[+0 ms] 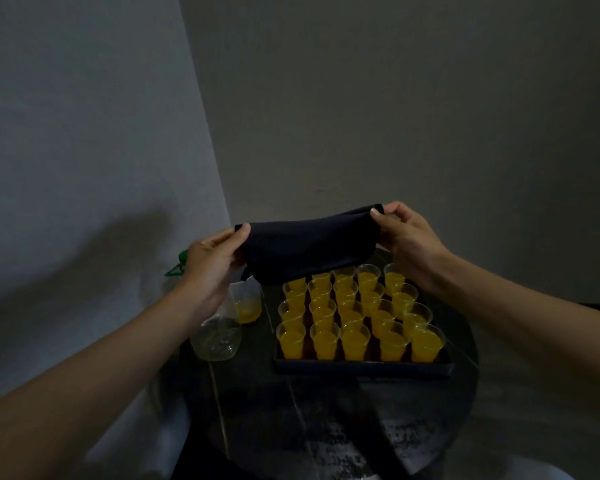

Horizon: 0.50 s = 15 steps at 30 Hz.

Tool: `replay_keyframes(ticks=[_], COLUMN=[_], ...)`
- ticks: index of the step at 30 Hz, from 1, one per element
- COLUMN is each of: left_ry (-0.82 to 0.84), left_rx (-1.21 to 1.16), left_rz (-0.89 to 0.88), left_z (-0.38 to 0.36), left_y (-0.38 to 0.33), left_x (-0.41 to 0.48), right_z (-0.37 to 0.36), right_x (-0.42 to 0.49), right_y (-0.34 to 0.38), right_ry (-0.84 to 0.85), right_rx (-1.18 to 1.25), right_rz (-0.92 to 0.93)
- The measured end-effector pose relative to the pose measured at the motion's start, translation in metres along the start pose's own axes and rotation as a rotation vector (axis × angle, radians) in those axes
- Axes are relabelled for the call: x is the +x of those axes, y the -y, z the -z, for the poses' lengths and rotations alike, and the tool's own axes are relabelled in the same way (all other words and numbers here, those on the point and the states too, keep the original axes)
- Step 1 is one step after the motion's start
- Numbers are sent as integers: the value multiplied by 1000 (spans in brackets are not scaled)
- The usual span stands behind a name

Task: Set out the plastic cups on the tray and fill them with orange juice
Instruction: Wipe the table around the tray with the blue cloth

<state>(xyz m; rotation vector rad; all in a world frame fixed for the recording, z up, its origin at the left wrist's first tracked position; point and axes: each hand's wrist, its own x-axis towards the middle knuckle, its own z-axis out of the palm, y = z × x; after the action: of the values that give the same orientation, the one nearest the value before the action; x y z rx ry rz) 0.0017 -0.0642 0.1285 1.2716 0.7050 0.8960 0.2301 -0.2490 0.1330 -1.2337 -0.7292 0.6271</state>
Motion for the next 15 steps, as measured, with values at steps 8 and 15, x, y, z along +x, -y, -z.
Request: replay_keyframes(ticks=[8,15], left_ry=[130,728], left_rx=[-140,-162], left_rz=[258,521], left_z=[10,-20], left_y=[24,22], left_x=[-12,-50], right_z=[-18,-41], right_x=[6,15], right_y=[31,56], right_ry=[19,248], right_rx=[-118,-251], right_rz=[151,116])
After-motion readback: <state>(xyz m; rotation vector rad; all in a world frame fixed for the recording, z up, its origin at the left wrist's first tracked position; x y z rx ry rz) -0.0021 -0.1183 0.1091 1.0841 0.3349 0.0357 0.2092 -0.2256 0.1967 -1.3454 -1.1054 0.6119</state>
